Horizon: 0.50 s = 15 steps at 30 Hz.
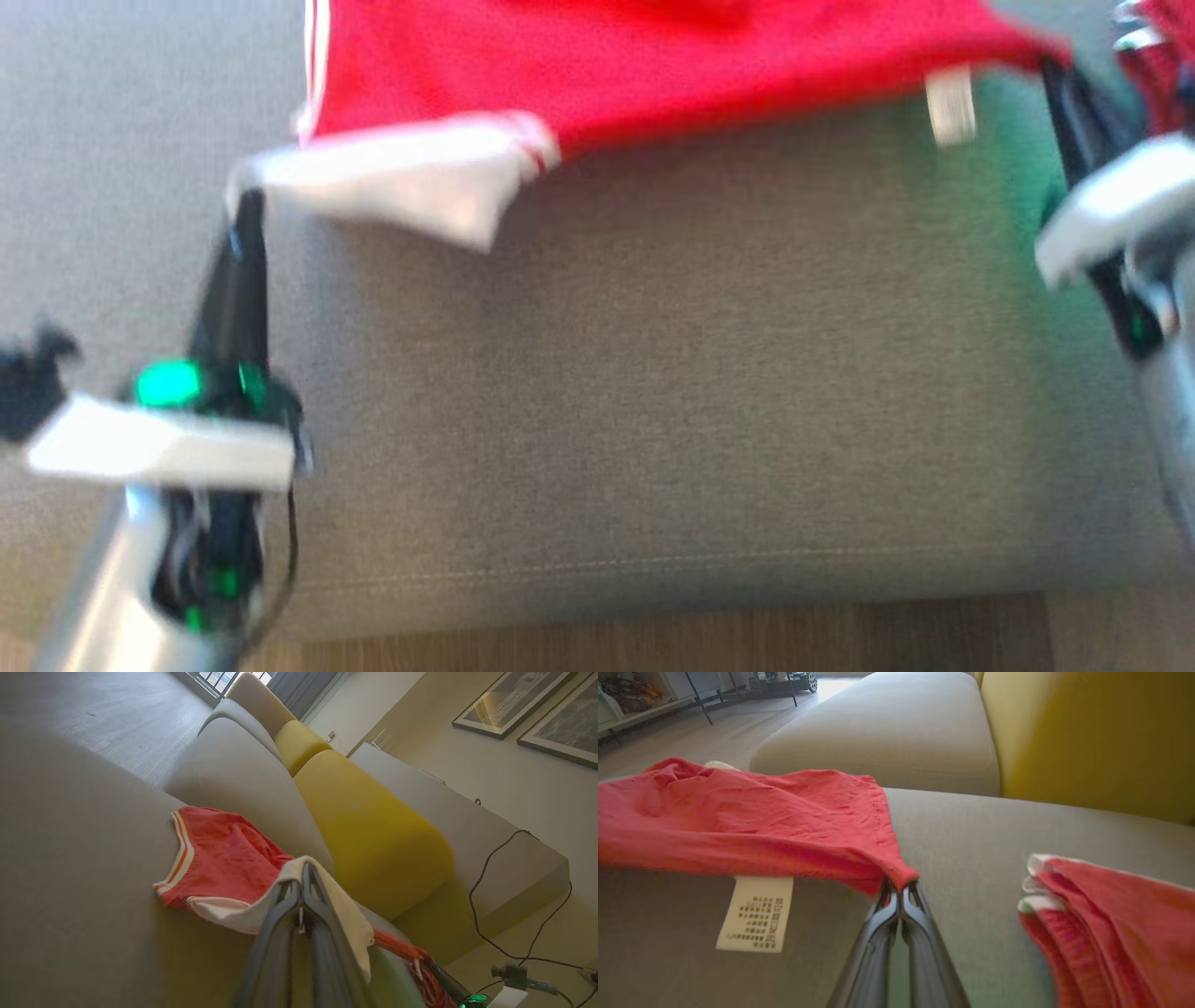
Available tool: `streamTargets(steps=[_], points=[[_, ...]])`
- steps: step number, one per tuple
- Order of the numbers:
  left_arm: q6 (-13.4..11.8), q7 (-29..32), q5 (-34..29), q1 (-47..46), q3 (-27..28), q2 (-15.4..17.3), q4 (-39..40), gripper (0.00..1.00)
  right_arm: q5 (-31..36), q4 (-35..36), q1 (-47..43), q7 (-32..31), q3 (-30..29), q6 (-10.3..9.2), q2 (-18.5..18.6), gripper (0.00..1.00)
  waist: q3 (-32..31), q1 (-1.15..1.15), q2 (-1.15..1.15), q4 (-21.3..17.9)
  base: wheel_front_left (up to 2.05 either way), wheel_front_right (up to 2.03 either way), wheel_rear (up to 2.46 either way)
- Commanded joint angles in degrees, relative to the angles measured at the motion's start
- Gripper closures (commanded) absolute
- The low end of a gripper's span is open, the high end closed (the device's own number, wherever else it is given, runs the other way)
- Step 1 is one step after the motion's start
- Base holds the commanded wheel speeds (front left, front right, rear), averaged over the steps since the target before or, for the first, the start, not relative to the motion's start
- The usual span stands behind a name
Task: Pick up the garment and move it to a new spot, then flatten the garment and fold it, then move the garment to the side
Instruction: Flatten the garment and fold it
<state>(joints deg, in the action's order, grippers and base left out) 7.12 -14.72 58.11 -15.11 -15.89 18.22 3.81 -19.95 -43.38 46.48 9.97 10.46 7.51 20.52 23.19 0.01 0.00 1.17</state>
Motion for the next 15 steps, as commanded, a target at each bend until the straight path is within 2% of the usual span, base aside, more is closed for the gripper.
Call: streamTargets(steps=[1,4,7,15], points=[[0.4,-0.3,0.6,0.8,2.8,1.9,2.7,1.00,-0.4,3.3,-3.1,-0.5,-0.9,-0.02,1.5,1.00,-1.8,-0.01,0.00,-0.9,0.00,0.00,0.00],[0.4,-0.3,1.4,7.9,3.4,0.9,4.3,1.00,0.2,9.8,-12.0,-2.1,-5.0,-0.02,2.1,1.00,-3.3,-0.01,0.00,-1.2,0.00,0.00,0.00],[0.4,-0.3,1.9,13.5,3.5,-0.1,5.4,1.00,2.1,17.5,-21.1,-4.8,-9.6,-0.02,1.0,1.00,-4.5,-0.01,0.00,-1.5,0.00,0.00,0.00],[0.4,-0.3,2.3,22.9,3.0,-0.9,8.0,1.00,7.2,41.6,-40.5,-15.4,-20.0,-0.02,-7.4,1.00,-5.4,-0.01,0.00,-2.0,0.00,0.00,0.00]])
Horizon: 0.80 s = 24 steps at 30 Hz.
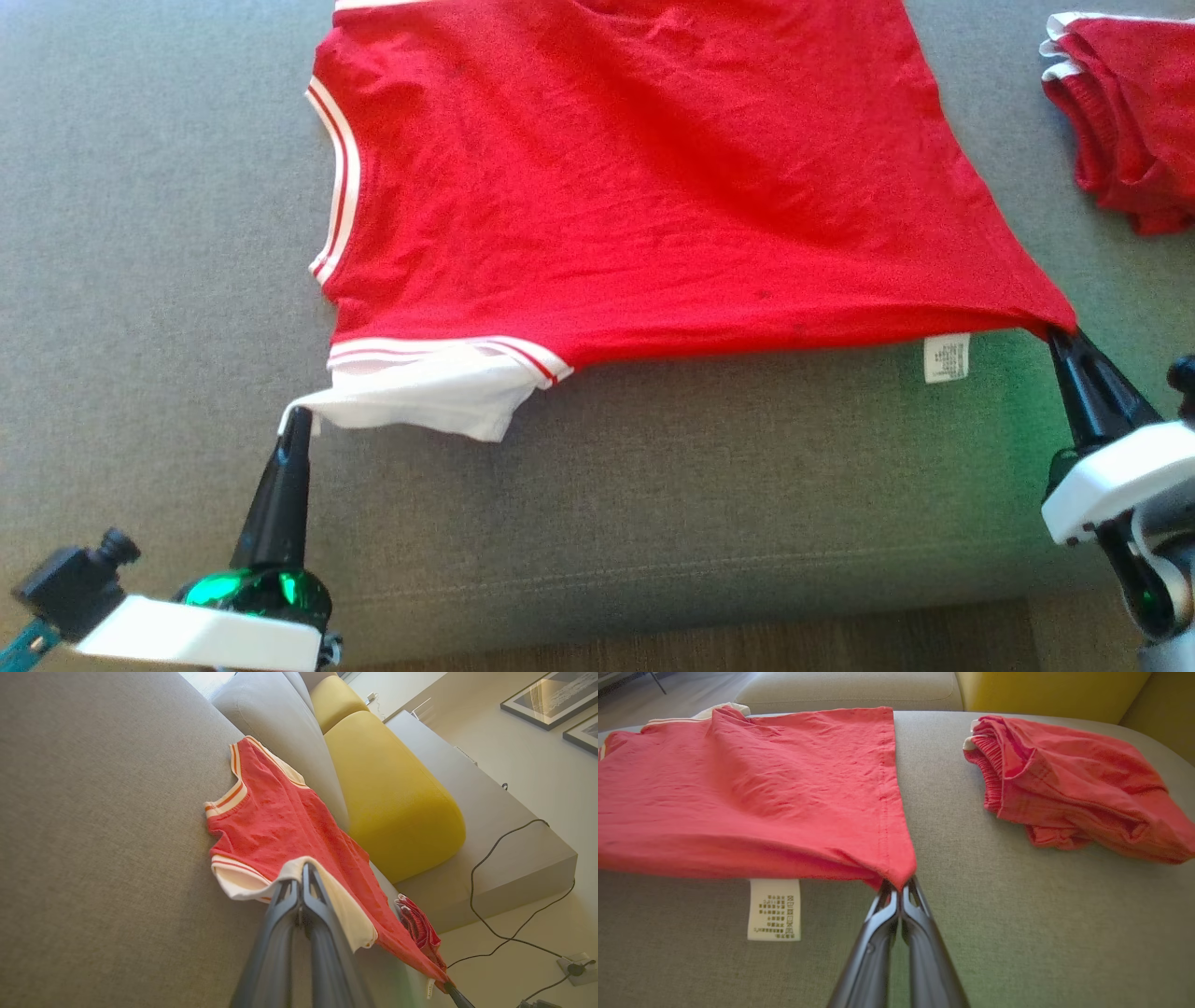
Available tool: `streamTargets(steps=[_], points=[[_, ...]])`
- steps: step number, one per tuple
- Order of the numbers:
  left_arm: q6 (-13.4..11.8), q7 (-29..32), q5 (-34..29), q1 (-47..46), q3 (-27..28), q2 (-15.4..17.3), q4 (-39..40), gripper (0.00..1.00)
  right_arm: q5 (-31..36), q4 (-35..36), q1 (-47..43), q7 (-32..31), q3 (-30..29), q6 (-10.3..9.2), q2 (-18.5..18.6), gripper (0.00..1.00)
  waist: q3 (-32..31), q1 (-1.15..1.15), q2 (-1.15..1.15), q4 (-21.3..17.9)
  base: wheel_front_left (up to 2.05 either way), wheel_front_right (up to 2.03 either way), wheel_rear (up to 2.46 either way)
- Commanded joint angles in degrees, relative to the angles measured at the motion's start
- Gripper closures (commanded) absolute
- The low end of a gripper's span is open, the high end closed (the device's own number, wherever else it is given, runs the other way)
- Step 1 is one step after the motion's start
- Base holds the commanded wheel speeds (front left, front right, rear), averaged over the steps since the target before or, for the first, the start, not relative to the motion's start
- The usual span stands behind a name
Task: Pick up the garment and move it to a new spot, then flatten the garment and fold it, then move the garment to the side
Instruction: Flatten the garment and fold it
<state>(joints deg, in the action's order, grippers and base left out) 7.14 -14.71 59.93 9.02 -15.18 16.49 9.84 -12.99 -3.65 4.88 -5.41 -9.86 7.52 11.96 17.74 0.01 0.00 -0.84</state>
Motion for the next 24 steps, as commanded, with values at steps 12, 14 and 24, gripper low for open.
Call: streamTargets(steps=[12,14,24], points=[[-1.4,2.0,2.3,-16.2,2.6,-2.2,-6.1,1.00,6.1,-2.8,10.2,-1.9,1.1,-0.03,-0.1,1.00,0.1,-0.01,0.00,2.0,0.00,0.00,0.00],[-1.4,2.8,2.1,-20.7,2.2,-2.6,-9.1,1.00,7.0,-5.8,13.3,-1.6,1.6,-0.03,0.3,1.00,0.7,-0.01,0.00,2.4,0.00,0.00,0.00],[-0.1,2.9,-1.1,-37.6,-0.8,-3.2,-24.3,1.00,9.9,-18.5,27.0,0.4,4.5,-0.03,1.3,1.00,4.7,-0.01,0.00,3.0,0.00,0.00,0.00]])
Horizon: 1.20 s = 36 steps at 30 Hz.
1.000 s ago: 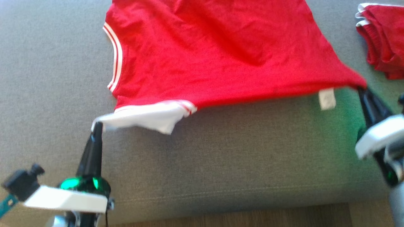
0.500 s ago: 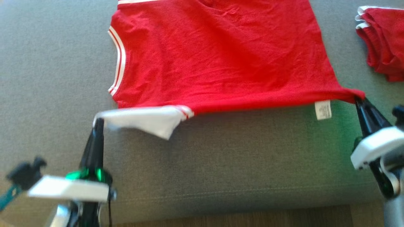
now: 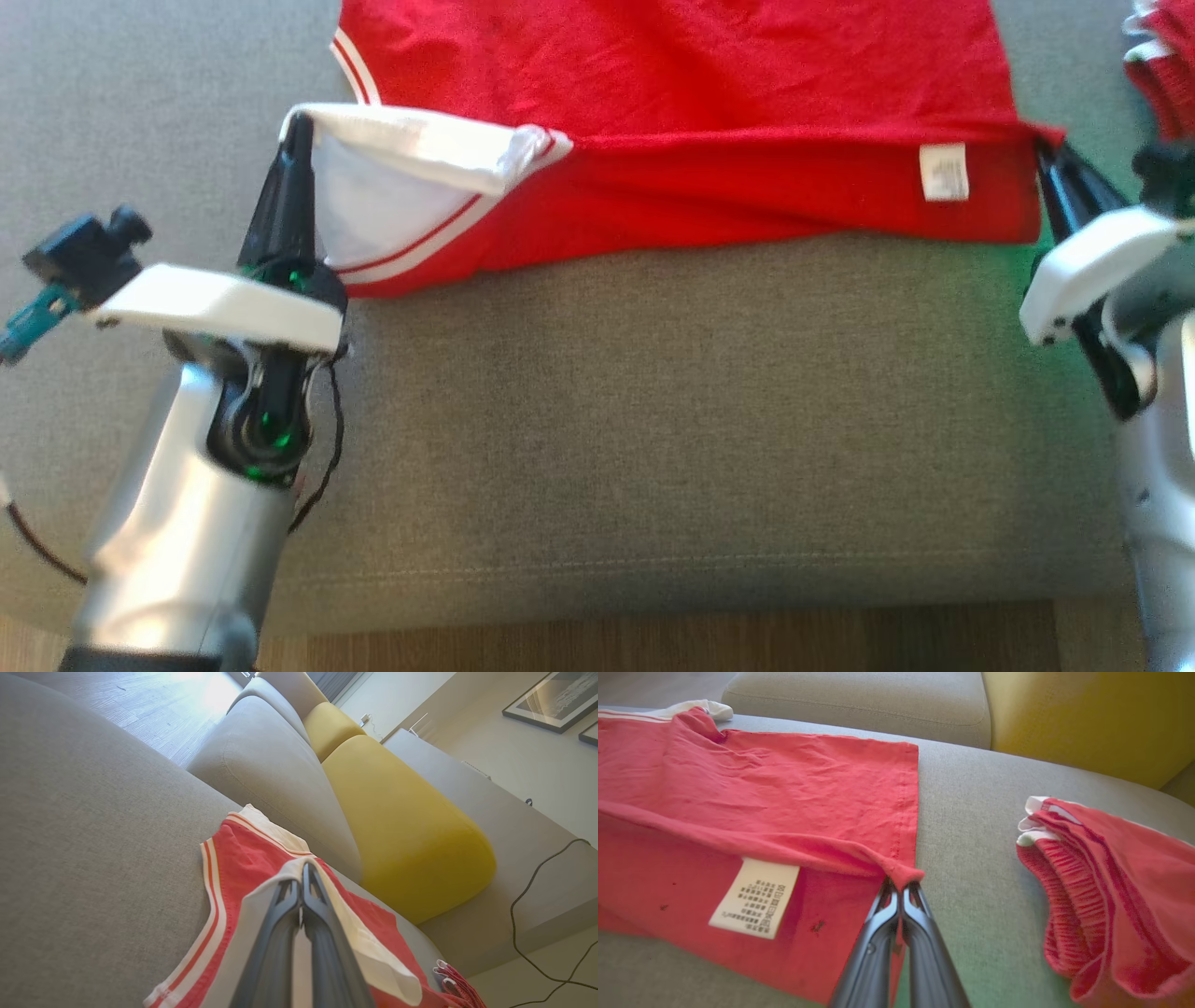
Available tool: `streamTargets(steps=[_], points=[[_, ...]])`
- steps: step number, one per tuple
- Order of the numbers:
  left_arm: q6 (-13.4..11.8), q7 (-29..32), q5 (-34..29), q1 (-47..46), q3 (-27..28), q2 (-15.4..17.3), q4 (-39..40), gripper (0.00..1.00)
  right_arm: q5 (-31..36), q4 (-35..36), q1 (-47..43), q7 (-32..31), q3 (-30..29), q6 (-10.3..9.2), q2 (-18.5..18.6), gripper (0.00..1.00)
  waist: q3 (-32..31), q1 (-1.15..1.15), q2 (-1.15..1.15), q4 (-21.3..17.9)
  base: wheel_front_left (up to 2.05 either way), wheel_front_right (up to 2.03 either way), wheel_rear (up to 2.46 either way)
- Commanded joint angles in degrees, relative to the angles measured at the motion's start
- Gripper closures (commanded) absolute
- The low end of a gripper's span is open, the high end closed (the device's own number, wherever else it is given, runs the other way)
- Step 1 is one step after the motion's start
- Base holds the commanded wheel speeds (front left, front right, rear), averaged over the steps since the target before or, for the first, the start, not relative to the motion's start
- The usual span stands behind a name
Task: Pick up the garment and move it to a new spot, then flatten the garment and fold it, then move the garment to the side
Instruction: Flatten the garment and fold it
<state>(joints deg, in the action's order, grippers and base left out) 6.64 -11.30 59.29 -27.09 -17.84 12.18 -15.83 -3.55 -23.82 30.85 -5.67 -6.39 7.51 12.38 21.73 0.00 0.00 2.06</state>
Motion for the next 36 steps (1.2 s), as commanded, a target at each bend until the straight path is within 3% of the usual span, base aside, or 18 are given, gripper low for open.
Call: streamTargets(steps=[1,8,9,10,11,15,20,29,36], points=[[0.5,-0.9,-0.9,-2.8,1.4,1.0,-0.1,1.00,0.9,0.5,2.2,1.3,1.4,-0.02,1.2,1.00,1.2,0.00,0.00,0.2,0.00,0.00,0.00],[0.8,-2.8,-2.2,-7.9,-1.4,1.0,-6.5,1.00,4.3,-7.2,9.3,6.7,3.2,-0.02,2.3,0.99,3.1,0.00,0.00,0.1,0.00,0.00,0.00],[0.8,-3.0,-1.9,-8.3,-1.7,1.0,-6.8,0.89,4.6,-8.3,10.1,7.6,3.4,-0.02,2.3,0.82,3.2,0.00,0.00,0.1,0.00,0.00,0.00],[0.8,-3.1,-1.6,-8.5,-1.9,1.0,-7.2,0.56,5.0,-9.5,10.8,8.4,3.4,-0.02,2.2,0.53,3.3,0.00,0.00,0.1,0.00,0.00,0.00],[0.8,-3.3,-1.3,-8.7,-1.9,1.0,-7.6,0.00,5.3,-10.6,11.3,9.2,3.4,-0.02,2.1,0.00,3.3,0.00,0.00,0.2,0.00,0.00,0.00],[0.8,-3.6,-0.8,-8.3,-2.4,1.2,-8.0,0.00,5.1,-13.1,11.7,12.6,2.5,-0.02,1.0,0.00,2.9,0.00,0.00,0.3,0.00,0.00,0.00],[0.6,-3.7,-5.4,-3.5,-1.8,1.8,-5.6,0.00,2.0,-11.4,7.6,14.4,2.1,-0.02,-0.4,0.00,1.7,0.00,0.00,-0.3,0.00,0.00,0.00],[-8.0,-1.1,-10.9,7.4,-4.0,1.0,-4.4,0.00,-1.5,-1.4,-0.6,12.6,1.7,-0.02,-3.4,0.00,0.6,0.00,0.00,-2.2,0.00,0.00,0.00],[-10.5,0.8,-12.0,5.4,-4.5,1.5,-6.9,0.00,-1.9,1.5,-2.5,9.6,1.7,-0.02,-4.2,0.00,1.0,0.00,0.00,-3.0,0.00,0.00,0.00]])
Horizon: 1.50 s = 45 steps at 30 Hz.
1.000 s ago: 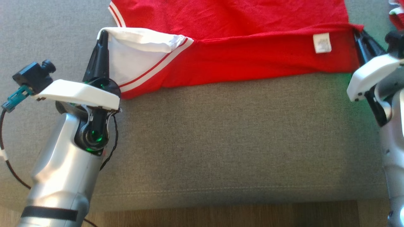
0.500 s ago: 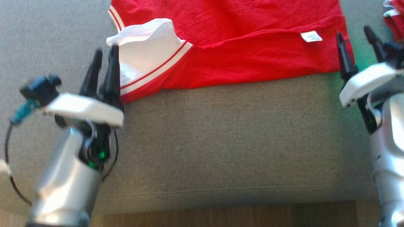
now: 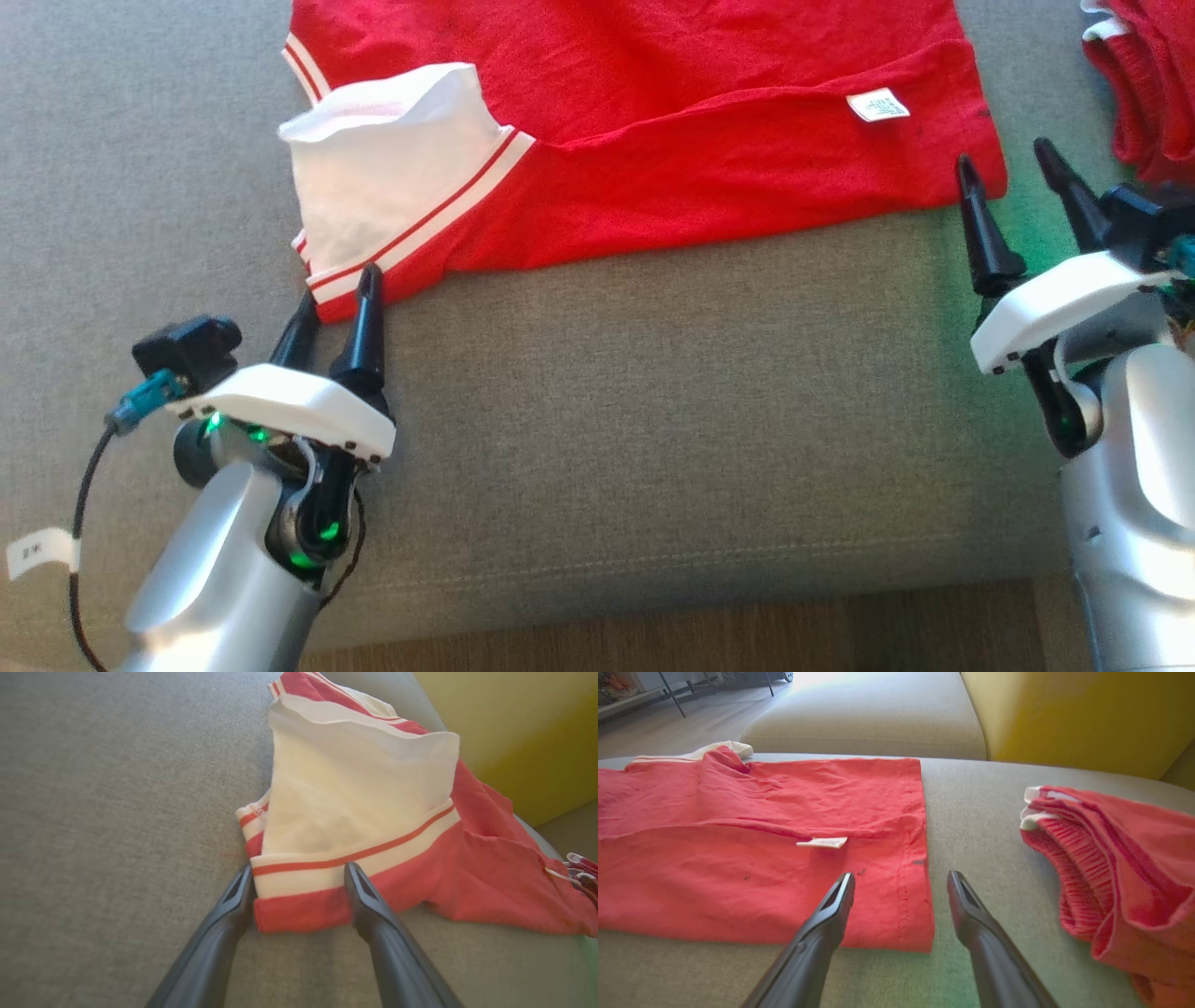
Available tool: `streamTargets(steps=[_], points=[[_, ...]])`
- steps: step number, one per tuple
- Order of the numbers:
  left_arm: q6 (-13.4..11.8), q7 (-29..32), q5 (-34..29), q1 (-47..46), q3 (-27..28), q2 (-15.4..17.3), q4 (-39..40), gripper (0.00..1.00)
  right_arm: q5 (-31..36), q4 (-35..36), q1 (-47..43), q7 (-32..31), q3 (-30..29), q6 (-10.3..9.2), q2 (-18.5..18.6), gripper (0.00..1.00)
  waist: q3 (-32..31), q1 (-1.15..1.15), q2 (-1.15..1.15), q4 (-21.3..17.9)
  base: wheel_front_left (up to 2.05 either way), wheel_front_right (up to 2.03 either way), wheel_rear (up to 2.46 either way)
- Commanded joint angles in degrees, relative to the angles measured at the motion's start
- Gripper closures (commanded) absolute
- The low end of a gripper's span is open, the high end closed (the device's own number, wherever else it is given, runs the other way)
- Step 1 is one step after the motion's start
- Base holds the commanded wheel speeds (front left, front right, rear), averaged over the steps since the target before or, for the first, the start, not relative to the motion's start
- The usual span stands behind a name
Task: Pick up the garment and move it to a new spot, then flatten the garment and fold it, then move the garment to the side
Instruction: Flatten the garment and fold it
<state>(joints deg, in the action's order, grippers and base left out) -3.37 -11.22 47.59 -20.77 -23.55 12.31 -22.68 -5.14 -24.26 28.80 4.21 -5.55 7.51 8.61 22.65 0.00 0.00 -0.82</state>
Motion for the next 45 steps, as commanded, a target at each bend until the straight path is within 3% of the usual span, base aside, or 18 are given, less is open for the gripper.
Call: streamTargets(steps=[1,3,15,16,18,19,26,32,39,45], points=[[-0.6,1.1,-0.6,-1.2,0.9,1.5,-0.3,0.42,-0.5,1.8,-0.4,-0.9,0.9,-0.02,-0.7,0.00,0.1,0.00,0.00,-0.3,0.00,0.00,0.00],[-0.4,1.2,-0.6,-1.3,0.6,1.5,-0.6,1.00,-1.1,1.1,-0.3,-2.7,0.6,-0.02,-1.3,0.00,-0.1,0.00,0.00,-0.4,0.00,0.00,0.00],[0.9,2.3,-0.3,0.6,-0.7,2.4,0.4,1.00,-0.7,-6.9,3.2,-8.6,-2.9,-0.02,-2.8,0.00,-2.2,0.00,0.00,0.8,0.00,0.00,0.00],[1.1,2.5,-0.2,0.6,-0.9,2.4,0.5,1.00,-0.7,-7.7,3.6,-8.7,-2.8,-0.02,-2.8,0.10,-2.3,0.00,0.00,0.9,0.00,0.00,0.00],[1.4,2.9,0.0,0.5,-1.1,2.5,0.6,1.00,-0.3,-9.3,4.4,-8.5,-2.3,-0.02,-2.5,0.78,-2.4,0.00,0.00,1.2,0.00,0.00,0.00],[1.4,3.1,0.0,0.5,-1.2,2.6,0.7,1.00,0.0,-10.0,4.7,-8.3,-2.0,-0.02,-2.2,1.00,-2.5,0.00,0.00,1.3,0.00,0.00,0.00],[1.7,4.4,0.3,0.6,-1.4,3.8,1.1,1.00,-0.7,-11.9,4.1,-6.8,-0.9,-0.02,-0.7,1.00,-3.9,0.00,0.00,1.3,0.00,0.00,0.00],[2.1,5.6,1.2,3.3,-1.4,5.4,3.5,1.00,-3.1,-8.6,-0.6,-6.9,-1.2,-0.02,1.0,1.00,-6.1,0.00,0.00,0.4,0.00,0.00,0.00],[0.0,8.6,1.6,11.4,-2.3,9.0,12.3,1.00,-7.7,2.9,-12.4,-11.1,-2.2,-0.02,1.8,1.00,-8.9,0.00,0.00,-0.4,0.00,0.00,0.00],[-2.4,10.5,1.1,17.7,-3.0,12.3,20.5,1.00,-8.2,15.5,-24.0,-16.2,-7.1,-0.02,1.2,1.00,-9.5,0.00,0.00,-0.2,0.00,0.00,0.00]])
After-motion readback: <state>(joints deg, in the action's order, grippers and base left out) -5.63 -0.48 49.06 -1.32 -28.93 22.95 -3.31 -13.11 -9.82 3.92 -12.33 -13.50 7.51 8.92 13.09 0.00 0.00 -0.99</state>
